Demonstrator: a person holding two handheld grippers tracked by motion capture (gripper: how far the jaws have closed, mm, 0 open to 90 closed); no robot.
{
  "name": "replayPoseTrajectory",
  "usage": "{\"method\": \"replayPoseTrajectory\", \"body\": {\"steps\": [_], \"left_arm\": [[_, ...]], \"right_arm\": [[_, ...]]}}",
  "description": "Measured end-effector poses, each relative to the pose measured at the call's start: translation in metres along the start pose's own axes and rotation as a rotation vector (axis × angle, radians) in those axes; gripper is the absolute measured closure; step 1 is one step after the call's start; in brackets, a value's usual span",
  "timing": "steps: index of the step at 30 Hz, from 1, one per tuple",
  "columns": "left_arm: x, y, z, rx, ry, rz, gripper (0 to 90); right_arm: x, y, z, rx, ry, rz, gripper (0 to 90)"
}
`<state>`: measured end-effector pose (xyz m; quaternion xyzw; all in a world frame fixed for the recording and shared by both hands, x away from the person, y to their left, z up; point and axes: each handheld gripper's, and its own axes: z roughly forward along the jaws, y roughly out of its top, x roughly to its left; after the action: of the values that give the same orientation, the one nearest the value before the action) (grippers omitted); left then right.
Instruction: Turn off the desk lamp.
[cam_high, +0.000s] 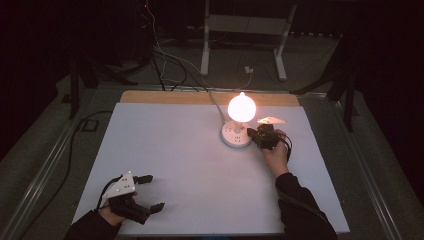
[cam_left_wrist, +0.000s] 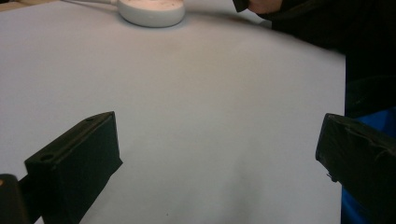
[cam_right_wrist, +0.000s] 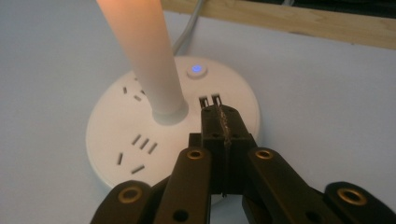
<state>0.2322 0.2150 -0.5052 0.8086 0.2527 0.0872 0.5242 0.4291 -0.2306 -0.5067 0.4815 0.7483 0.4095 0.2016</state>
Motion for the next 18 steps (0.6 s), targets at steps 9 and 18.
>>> {"method": "replayPoseTrajectory", "body": {"steps": [9, 18], "left_arm": [[0.000, 0.000, 0.000, 0.001, -0.001, 0.004, 0.4], [0.000, 0.000, 0.000, 0.003, 0.001, 0.002, 0.4]], "right_arm": [[0.001, 0.013, -0.010, -0.034, -0.003, -0.008, 90.0], [-0.002, 0.023, -0.022, -0.063, -0.002, -0.003, 90.0]]}}
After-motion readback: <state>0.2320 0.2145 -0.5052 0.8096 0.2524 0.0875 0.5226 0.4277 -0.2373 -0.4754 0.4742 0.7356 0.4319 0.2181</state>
